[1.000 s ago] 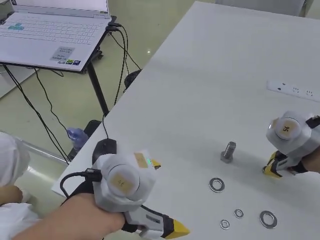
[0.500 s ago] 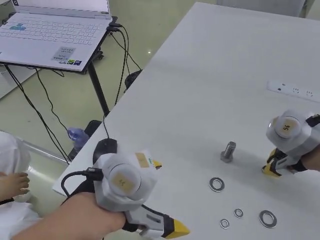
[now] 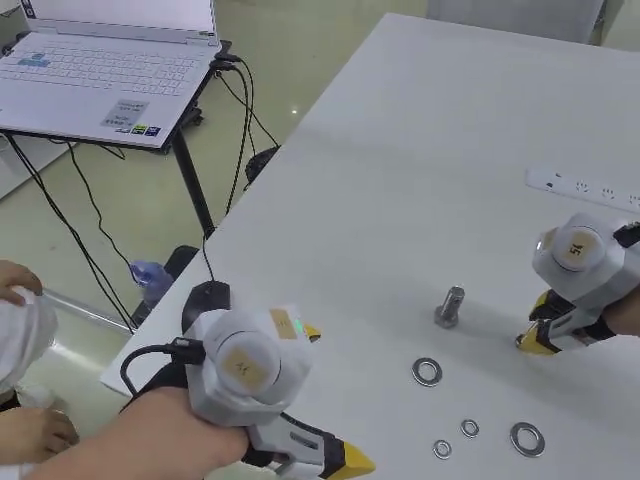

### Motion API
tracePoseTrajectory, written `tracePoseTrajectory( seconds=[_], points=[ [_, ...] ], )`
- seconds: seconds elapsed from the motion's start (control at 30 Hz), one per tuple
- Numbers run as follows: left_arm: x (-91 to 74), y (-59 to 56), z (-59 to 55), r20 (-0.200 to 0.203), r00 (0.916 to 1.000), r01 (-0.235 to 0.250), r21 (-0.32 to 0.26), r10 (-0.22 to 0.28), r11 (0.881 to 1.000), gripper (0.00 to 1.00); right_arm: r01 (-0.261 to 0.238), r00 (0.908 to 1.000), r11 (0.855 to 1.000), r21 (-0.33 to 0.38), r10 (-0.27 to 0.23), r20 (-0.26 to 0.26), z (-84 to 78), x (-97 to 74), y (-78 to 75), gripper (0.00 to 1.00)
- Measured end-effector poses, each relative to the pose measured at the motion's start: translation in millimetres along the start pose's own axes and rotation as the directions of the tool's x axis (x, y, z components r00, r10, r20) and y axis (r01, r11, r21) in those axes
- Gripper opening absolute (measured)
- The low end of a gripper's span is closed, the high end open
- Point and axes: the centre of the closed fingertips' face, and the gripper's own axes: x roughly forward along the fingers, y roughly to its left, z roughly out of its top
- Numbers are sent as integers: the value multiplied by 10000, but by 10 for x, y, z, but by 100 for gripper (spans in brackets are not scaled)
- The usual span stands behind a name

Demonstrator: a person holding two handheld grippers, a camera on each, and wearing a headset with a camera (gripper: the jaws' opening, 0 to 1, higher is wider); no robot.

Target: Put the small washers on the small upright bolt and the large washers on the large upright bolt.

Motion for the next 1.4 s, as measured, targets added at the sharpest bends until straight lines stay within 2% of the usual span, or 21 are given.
tracePoseTrajectory(
  seconds=[0.2, 0.4, 0.53, 0.73, 0.9, 1.1, 1.4],
  points=[
    [-8, 2, 7, 29, 10000, -40, 9, 40, 10000, 87, -76, 9995, 9988, -492, 91, 301, 192, -68, 95, 30],
    [-35, -18, 33, 66, 10000, -32, 71, 32, 10000, 87, -207, 9987, 9966, -793, 243, 452, 306, -110, 223, 30],
    [-50, 1, 46, 80, 9999, -99, 70, 98, 9999, 86, -291, 9988, 9938, -1073, 332, 365, 323, -105, 313, 30],
    [-68, -1, 54, 93, 9999, -122, 136, 120, 9998, 86, -410, 9986, 9909, -1280, 450, 283, 323, -94, 369, 30],
    [-82, -7, 53, 115, 9999, -120, 133, 118, 9998, 86, -540, 9979, 9884, -1420, 584, 270, 329, -87, 489, 30],
    [-81, -3, 65, 188, 9995, -254, 226, 250, 9994, 86, -722, 9964, 9852, -1552, 782, 330, 330, -60, 672, 30],
    [-61, -46, 80, 298, 9994, -199, 236, 192, 9995, 87, -1002, 9937, 9785, -1804, 1075, 314, 259, -13, 966, 30]
  ],
)
